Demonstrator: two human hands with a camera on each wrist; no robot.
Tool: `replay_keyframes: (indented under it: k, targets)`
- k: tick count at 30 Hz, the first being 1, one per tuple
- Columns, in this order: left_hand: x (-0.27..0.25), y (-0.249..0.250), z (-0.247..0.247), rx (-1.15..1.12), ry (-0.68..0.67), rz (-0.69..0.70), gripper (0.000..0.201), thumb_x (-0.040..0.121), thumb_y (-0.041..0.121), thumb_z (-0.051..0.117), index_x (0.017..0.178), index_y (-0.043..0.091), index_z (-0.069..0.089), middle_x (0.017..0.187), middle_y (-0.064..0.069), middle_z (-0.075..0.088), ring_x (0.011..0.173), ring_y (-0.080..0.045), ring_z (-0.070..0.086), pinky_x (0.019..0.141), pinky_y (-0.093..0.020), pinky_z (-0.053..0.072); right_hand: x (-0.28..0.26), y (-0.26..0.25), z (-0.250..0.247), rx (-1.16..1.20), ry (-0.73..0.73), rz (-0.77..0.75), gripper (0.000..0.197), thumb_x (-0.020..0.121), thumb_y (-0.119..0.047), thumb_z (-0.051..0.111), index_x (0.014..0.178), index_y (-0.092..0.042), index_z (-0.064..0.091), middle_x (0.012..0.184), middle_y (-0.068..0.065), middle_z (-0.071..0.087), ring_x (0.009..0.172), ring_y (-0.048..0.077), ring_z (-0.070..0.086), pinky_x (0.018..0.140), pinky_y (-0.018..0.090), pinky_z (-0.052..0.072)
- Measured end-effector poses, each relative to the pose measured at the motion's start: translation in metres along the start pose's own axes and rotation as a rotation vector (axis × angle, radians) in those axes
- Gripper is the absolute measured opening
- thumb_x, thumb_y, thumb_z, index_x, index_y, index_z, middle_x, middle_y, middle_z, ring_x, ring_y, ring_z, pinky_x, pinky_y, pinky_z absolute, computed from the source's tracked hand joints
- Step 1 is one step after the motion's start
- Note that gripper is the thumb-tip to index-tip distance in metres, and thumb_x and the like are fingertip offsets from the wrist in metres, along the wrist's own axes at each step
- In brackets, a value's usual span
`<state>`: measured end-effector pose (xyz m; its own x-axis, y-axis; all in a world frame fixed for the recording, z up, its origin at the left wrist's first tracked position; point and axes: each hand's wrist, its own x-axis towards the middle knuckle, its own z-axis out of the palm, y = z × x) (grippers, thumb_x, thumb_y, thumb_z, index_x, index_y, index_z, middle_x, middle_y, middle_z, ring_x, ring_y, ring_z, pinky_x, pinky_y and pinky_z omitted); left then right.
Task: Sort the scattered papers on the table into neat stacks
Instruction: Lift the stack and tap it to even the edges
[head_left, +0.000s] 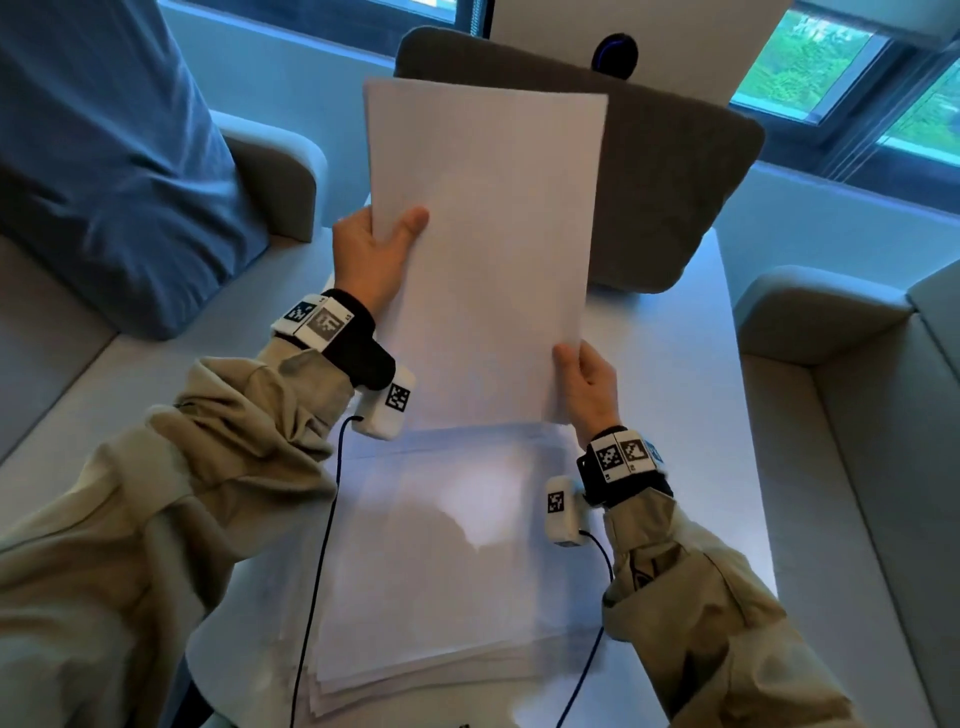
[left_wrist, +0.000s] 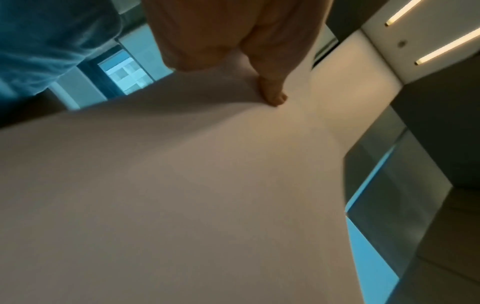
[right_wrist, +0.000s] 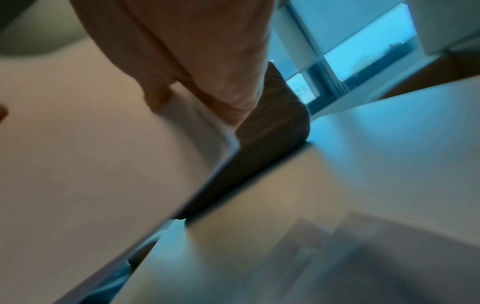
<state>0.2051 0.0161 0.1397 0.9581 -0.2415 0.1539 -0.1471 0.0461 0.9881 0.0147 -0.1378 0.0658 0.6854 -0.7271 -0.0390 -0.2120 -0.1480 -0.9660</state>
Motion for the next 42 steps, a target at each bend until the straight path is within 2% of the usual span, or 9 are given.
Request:
replay_keyframes:
  k: [5,8,14,17,21,25,29,34,42]
  targets:
    - [-0.033,-0.015,0.001,0.097,-0.144,-0.069,0.025,0.082,0.022,0.072,0.102,0.008,0.066,0.098,-0.003,0.068,0.072,0.010,0.062,0.067,-0.007,0.048,-0.016,0.002,-0.004,0.082,0.127,-0.001,0.027,0.099,-0.025,0.046,0.081,-0.007,0.054,0.076,0.006,0.052,0.069,0.014,0.044,0.063,0.029,0.041]
    - [-0.068,-0.031,0.003,0.090,-0.295,-0.207,0.037,0.075,0.020,0.078,0.108,0.013,0.064,0.104,-0.004,0.067,0.089,-0.012,0.065,0.077,-0.023,0.051,-0.020,-0.006,-0.012,0.137,0.207,-0.025,0.025,0.100,-0.024,0.046,0.081,-0.011,0.057,0.073,-0.002,0.054,0.064,0.008,0.045,0.059,0.019,0.043]
    - [-0.073,-0.029,0.015,0.116,-0.328,-0.181,0.031,0.074,0.016,0.079,0.101,0.014,0.065,0.101,-0.006,0.068,0.090,-0.019,0.065,0.084,-0.032,0.053,-0.019,-0.020,-0.051,-0.027,0.148,-0.139,0.008,0.093,-0.014,0.056,0.101,-0.013,0.057,0.091,-0.004,0.063,0.079,0.003,0.058,0.064,0.007,0.047]
    - [-0.071,-0.022,0.041,0.111,-0.353,-0.141,0.033,0.074,0.016,0.079,0.104,0.008,0.067,0.098,-0.003,0.067,0.085,-0.013,0.066,0.079,-0.025,0.054,-0.010,-0.033,-0.075,-0.035,0.210,-0.155,0.019,0.086,-0.007,0.062,0.102,-0.013,0.054,0.091,-0.003,0.062,0.077,0.004,0.058,0.068,0.013,0.049]
    - [-0.067,-0.019,0.087,0.037,-0.390,-0.102,0.028,0.076,0.010,0.077,0.102,0.005,0.067,0.096,-0.006,0.068,0.063,0.012,0.061,0.066,-0.010,0.053,0.010,-0.043,-0.106,-0.015,0.296,-0.132,0.028,0.078,-0.011,0.067,0.103,-0.017,0.056,0.103,0.005,0.066,0.092,0.019,0.064,0.081,0.034,0.054]
    - [-0.055,-0.018,0.131,-0.006,-0.395,-0.064,0.031,0.076,0.008,0.077,0.104,0.000,0.067,0.097,-0.007,0.068,0.063,0.013,0.062,0.067,-0.011,0.053,0.029,-0.046,-0.131,0.078,0.344,-0.167,0.033,0.083,-0.015,0.068,0.114,-0.017,0.054,0.112,0.003,0.063,0.103,0.018,0.062,0.088,0.034,0.053]
    - [-0.050,-0.029,0.163,-0.003,-0.380,-0.073,0.029,0.076,0.013,0.078,0.101,0.004,0.068,0.095,-0.005,0.068,0.067,0.007,0.064,0.070,-0.017,0.055,0.046,-0.030,-0.147,0.123,0.353,-0.182,0.034,0.086,-0.014,0.067,0.118,-0.011,0.054,0.110,0.001,0.063,0.099,0.012,0.061,0.087,0.028,0.052]
    - [-0.059,-0.088,0.179,0.242,-0.417,-0.186,0.039,0.071,0.025,0.081,0.104,0.008,0.068,0.106,-0.011,0.070,0.094,-0.021,0.067,0.086,-0.038,0.054,0.054,0.030,-0.149,0.010,0.319,-0.045,0.031,0.085,-0.009,0.068,0.114,-0.008,0.058,0.106,0.007,0.064,0.095,0.019,0.061,0.085,0.035,0.051]
    - [-0.073,-0.123,0.194,0.403,-0.445,-0.278,0.046,0.078,0.029,0.076,0.116,0.006,0.063,0.115,-0.014,0.066,0.103,-0.027,0.063,0.089,-0.040,0.052,0.058,0.090,-0.147,-0.044,0.193,0.197,0.032,0.092,-0.008,0.057,0.122,0.002,0.054,0.118,0.017,0.061,0.100,0.018,0.055,0.086,0.029,0.044]
